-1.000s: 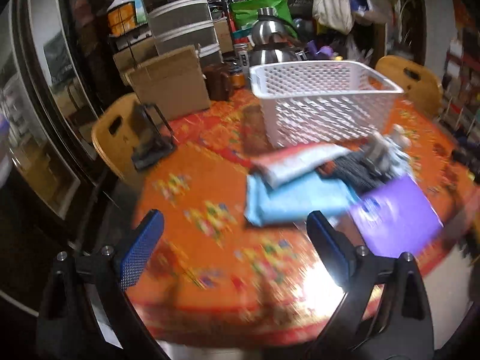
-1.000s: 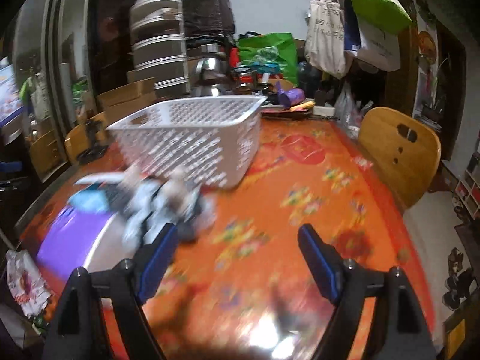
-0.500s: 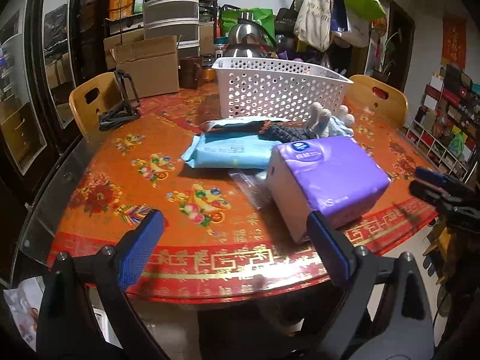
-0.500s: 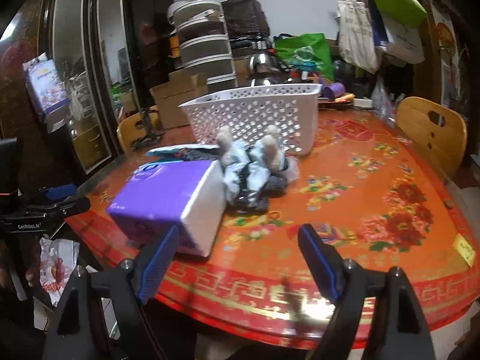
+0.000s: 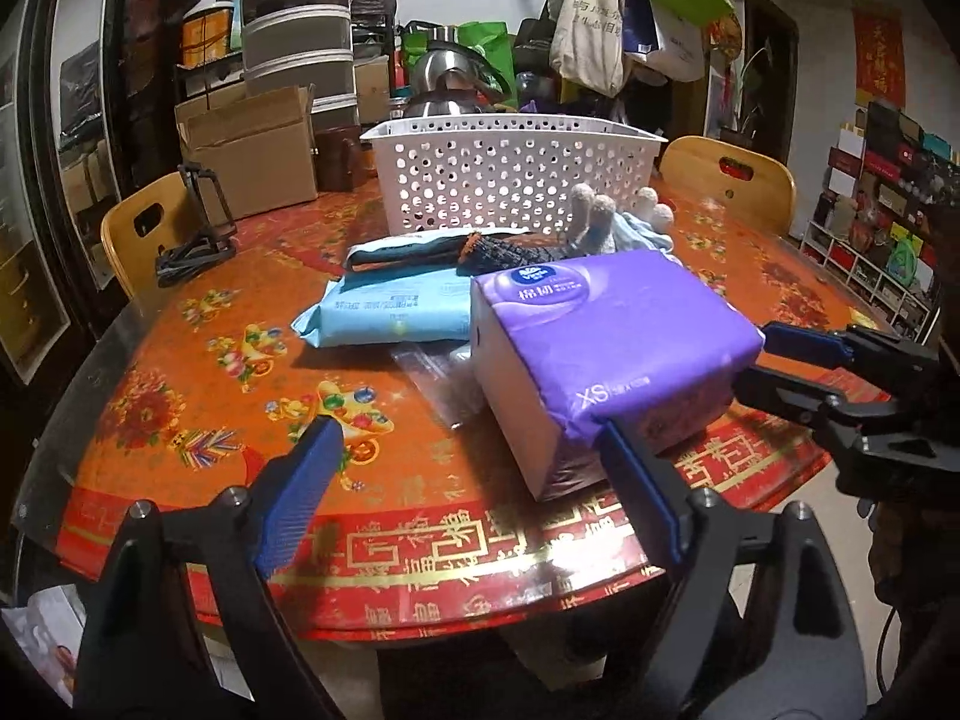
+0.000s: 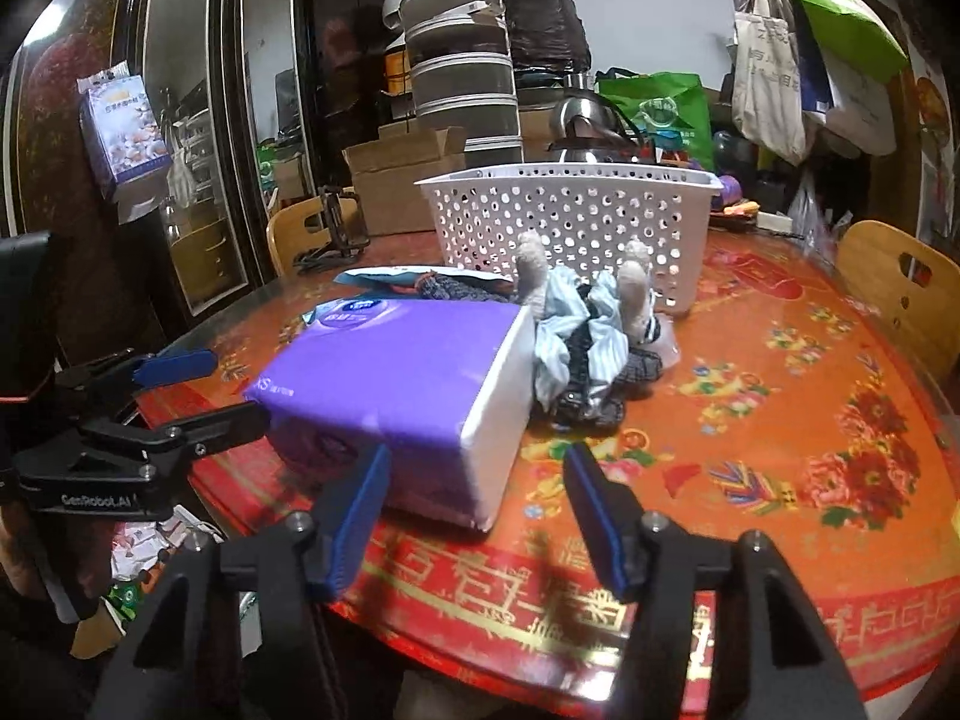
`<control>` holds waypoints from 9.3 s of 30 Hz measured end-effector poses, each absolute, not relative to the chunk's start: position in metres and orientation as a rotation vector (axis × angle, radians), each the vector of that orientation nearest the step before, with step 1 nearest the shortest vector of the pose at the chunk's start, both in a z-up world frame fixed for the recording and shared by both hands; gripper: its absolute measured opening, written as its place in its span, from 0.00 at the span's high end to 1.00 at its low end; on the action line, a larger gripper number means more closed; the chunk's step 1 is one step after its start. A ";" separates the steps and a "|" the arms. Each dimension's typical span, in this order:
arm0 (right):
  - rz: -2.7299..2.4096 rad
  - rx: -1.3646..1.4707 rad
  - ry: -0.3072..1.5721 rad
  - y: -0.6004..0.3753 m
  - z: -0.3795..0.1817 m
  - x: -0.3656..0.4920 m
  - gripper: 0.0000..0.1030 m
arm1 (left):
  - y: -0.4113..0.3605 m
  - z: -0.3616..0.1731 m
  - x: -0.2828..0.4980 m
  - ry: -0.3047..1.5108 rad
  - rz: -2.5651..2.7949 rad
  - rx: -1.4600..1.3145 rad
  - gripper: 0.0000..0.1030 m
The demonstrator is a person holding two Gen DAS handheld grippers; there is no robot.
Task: Organize soft objects
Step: 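Grasp the purple tissue pack with the left tool and lift it, then lower the tissue pack into the white basket and open the left tool, then grasp the white socks and striped cloth with the left tool while the right tool grasps too, then carry the socks and cloth into the basket and open both tools, then move both tools back toward the gray knit gloves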
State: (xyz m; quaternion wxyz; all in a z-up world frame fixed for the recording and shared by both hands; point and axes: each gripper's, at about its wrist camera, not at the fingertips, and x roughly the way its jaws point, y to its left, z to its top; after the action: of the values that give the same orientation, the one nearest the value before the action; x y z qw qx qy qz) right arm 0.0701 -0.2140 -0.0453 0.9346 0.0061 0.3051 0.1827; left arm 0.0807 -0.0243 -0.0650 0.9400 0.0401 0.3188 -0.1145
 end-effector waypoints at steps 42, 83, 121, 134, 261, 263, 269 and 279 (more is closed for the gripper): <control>0.377 -0.002 0.568 -0.194 -0.044 0.067 0.64 | -0.052 -0.061 0.062 0.580 -0.344 0.089 0.65; 0.343 -0.023 0.460 -0.241 0.111 0.278 0.67 | -0.083 0.126 0.327 0.567 -0.463 0.031 0.65; 0.242 0.051 0.638 -0.286 0.053 0.295 0.25 | -0.011 0.058 0.357 0.804 -0.266 0.036 0.23; 0.198 0.169 0.709 -0.295 -0.019 0.170 0.20 | 0.029 -0.010 0.199 0.784 -0.268 -0.087 0.21; 0.154 -0.039 0.657 -0.296 0.053 0.387 0.42 | -0.156 0.055 0.468 0.826 -0.280 -0.045 0.46; 0.156 -0.043 0.652 -0.295 0.052 0.383 0.34 | -0.147 0.060 0.464 0.797 -0.273 -0.038 0.27; 0.170 -0.041 0.666 -0.293 0.050 0.369 0.30 | -0.124 0.072 0.437 0.763 -0.235 0.026 0.24; 0.248 0.055 0.648 -0.293 0.044 0.293 0.26 | -0.034 0.071 0.359 0.821 -0.165 0.073 0.24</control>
State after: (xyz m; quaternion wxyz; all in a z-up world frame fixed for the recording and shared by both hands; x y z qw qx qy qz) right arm 0.2933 -0.2931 0.0444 0.9401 0.0267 0.3173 0.1214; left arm 0.3587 -0.0343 0.0714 0.9130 0.0354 0.3985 -0.0802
